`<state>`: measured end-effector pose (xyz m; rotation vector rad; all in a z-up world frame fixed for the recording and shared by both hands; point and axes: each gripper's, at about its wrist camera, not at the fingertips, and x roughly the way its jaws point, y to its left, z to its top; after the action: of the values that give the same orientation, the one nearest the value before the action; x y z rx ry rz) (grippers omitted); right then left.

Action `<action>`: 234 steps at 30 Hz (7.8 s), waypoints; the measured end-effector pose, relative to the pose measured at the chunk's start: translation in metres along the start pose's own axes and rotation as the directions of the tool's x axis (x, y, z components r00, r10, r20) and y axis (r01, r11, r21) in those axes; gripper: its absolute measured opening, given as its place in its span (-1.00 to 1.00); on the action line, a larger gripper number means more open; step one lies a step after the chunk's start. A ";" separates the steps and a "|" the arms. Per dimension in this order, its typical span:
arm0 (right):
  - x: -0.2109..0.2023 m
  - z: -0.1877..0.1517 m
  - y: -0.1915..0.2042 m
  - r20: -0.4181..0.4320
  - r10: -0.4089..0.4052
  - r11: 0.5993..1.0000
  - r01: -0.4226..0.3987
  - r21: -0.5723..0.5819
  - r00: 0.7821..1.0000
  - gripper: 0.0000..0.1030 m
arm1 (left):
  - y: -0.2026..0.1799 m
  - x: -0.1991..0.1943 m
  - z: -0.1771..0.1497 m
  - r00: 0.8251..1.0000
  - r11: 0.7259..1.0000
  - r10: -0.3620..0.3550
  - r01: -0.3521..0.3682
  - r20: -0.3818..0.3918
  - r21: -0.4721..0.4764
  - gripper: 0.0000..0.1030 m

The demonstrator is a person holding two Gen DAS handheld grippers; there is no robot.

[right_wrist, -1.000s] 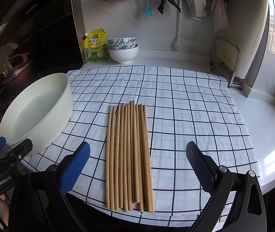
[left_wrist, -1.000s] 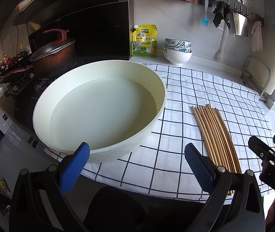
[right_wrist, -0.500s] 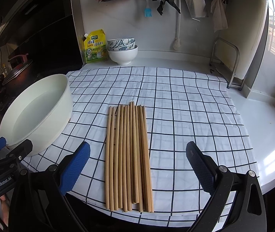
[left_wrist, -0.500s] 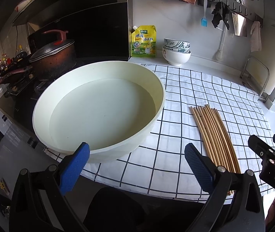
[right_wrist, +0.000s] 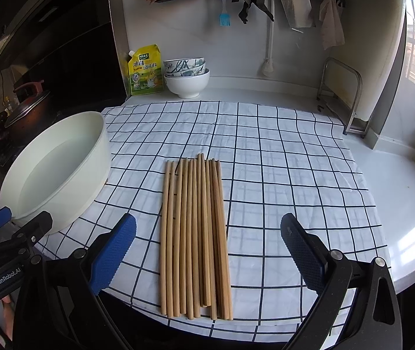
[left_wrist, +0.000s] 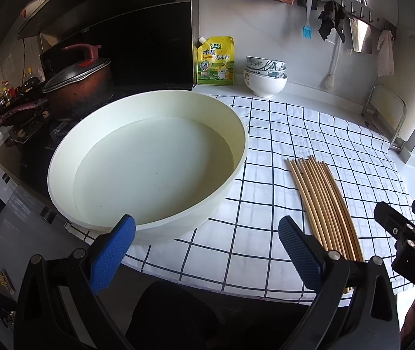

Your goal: Organize utensils

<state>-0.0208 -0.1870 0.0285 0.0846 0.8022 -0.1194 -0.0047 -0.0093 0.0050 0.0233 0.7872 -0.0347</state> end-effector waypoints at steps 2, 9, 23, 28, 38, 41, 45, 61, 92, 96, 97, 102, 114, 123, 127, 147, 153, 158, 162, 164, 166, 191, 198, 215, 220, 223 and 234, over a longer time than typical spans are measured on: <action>0.000 0.000 0.000 0.001 -0.001 1.000 0.001 0.000 1.000 0.84 | 0.001 -0.001 0.000 1.000 1.000 -0.002 0.002 0.002 -0.001 0.88; 0.000 0.001 0.000 0.000 -0.001 1.000 0.001 0.000 1.000 0.84 | 0.001 -0.001 -0.001 1.000 1.000 -0.001 0.001 0.003 0.002 0.88; 0.000 0.001 -0.001 0.000 0.001 1.000 -0.001 0.000 1.000 0.84 | 0.001 -0.001 -0.001 1.000 1.000 -0.002 0.002 0.004 0.002 0.88; 0.000 0.001 -0.001 -0.001 0.000 1.000 0.000 0.000 1.000 0.84 | 0.001 0.000 -0.001 1.000 1.000 -0.003 0.003 0.003 0.002 0.88; 0.002 0.005 -0.020 -0.006 0.015 0.999 -0.014 0.030 1.000 0.84 | -0.012 0.005 -0.006 0.999 0.999 -0.039 0.040 -0.015 0.013 0.88; 0.007 0.005 -0.034 -0.011 0.001 0.999 -0.001 0.043 1.000 0.84 | -0.025 0.010 -0.009 0.997 0.997 -0.064 0.065 -0.032 0.035 0.88; 0.021 0.005 -0.051 -0.037 -0.015 0.999 0.017 0.041 0.999 0.84 | -0.043 0.020 -0.012 0.994 0.995 -0.090 0.093 -0.056 0.048 0.88; 0.100 -0.004 -0.071 -0.230 0.010 1.000 -0.004 0.026 0.973 0.84 | -0.067 0.062 -0.023 0.987 0.997 -0.064 0.068 -0.149 0.023 0.88; 0.104 -0.012 -0.068 -0.268 -0.011 0.999 -0.002 -0.051 0.963 0.84 | -0.078 0.081 -0.025 0.978 0.997 -0.073 0.076 -0.195 0.009 0.88; 0.103 -0.012 -0.065 -0.265 -0.014 0.998 -0.003 -0.063 0.964 0.84 | -0.079 0.083 -0.027 0.975 0.996 -0.085 0.085 -0.207 -0.010 0.88; 0.103 -0.012 -0.066 -0.266 -0.014 0.998 -0.003 -0.064 0.964 0.84 | -0.079 0.083 -0.028 0.974 0.996 -0.085 0.084 -0.209 -0.011 0.88; 0.102 -0.013 -0.067 -0.278 -0.016 0.995 -0.011 -0.096 0.961 0.84 | -0.082 0.081 -0.028 0.974 0.996 -0.086 0.087 -0.210 -0.004 0.88; 0.105 -0.014 -0.081 -0.284 -0.047 0.996 0.024 -0.085 0.958 0.84 | -0.083 0.087 -0.029 0.975 0.997 -0.070 0.072 -0.210 0.001 0.88; 0.106 -0.016 -0.094 -0.262 -0.046 0.998 0.036 -0.043 0.964 0.84 | -0.091 0.090 -0.027 0.977 0.997 -0.069 0.072 -0.201 0.010 0.88; 0.106 -0.016 -0.093 -0.257 -0.044 0.999 0.034 -0.040 0.965 0.84 | -0.092 0.091 -0.028 0.978 0.997 -0.065 0.070 -0.199 0.018 0.88; 0.102 -0.017 -0.079 -0.205 -0.001 0.998 -0.013 -0.068 0.979 0.34 | -0.099 0.092 -0.025 0.978 0.995 -0.066 0.080 -0.199 0.062 0.04; 0.096 -0.015 -0.069 -0.185 0.000 0.996 -0.018 -0.093 0.983 -0.83 | -0.104 0.090 -0.022 0.969 0.987 -0.123 0.141 -0.217 0.070 -0.85; 0.097 -0.014 -0.080 -0.189 0.038 0.999 -0.045 -0.028 0.981 -0.88 | -0.100 0.088 -0.022 0.954 0.979 -0.181 0.198 -0.240 0.045 -0.85; 0.091 -0.011 -0.085 -0.172 0.080 0.997 -0.077 0.025 0.982 -0.88 | -0.097 0.080 -0.017 0.939 0.967 -0.240 0.254 -0.245 0.028 -0.85; 0.083 -0.007 -0.083 -0.152 0.092 0.996 -0.087 0.037 0.984 -0.88 | -0.096 0.074 -0.011 0.935 0.960 -0.262 0.277 -0.237 0.030 -0.85; 0.073 -0.002 -0.078 -0.127 0.110 0.993 -0.105 0.045 0.986 -0.88 | -0.092 0.063 -0.003 0.933 0.953 -0.288 0.302 -0.216 0.033 -0.85; 0.102 0.101 0.204 -0.210 0.426 0.883 -0.455 -0.119 0.880 -0.88 | 0.146 0.072 0.071 0.988 0.976 -0.144 0.133 -0.057 -0.173 -0.85; 0.136 0.090 0.231 -0.291 0.386 0.894 -0.433 -0.114 0.875 -0.88 | 0.158 0.105 0.065 0.978 0.969 -0.171 0.146 -0.117 -0.199 -0.85; 0.117 0.086 0.214 -0.209 0.354 0.912 -0.386 -0.137 0.912 -0.29 | 0.171 0.088 0.061 0.990 0.969 -0.119 0.098 -0.079 -0.227 -0.12; 0.102 0.084 0.207 -0.192 0.364 0.910 -0.392 -0.138 0.912 -0.29 | 0.170 0.071 0.058 0.993 0.970 -0.103 0.089 -0.050 -0.224 0.03; 0.090 0.083 0.198 -0.173 0.373 0.907 -0.398 -0.139 0.911 -0.29 | 0.165 0.062 0.056 0.994 0.972 -0.098 0.087 -0.043 -0.218 0.05; 0.052 0.074 0.146 -0.095 0.344 0.928 -0.353 -0.115 0.934 -0.19 | 0.121 0.033 0.045 0.993 0.978 -0.118 0.112 -0.024 -0.174 0.15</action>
<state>0.0880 -0.0551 0.0470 0.1075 0.8542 0.2751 0.0550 0.1098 0.0142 -0.1865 0.8230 -0.0757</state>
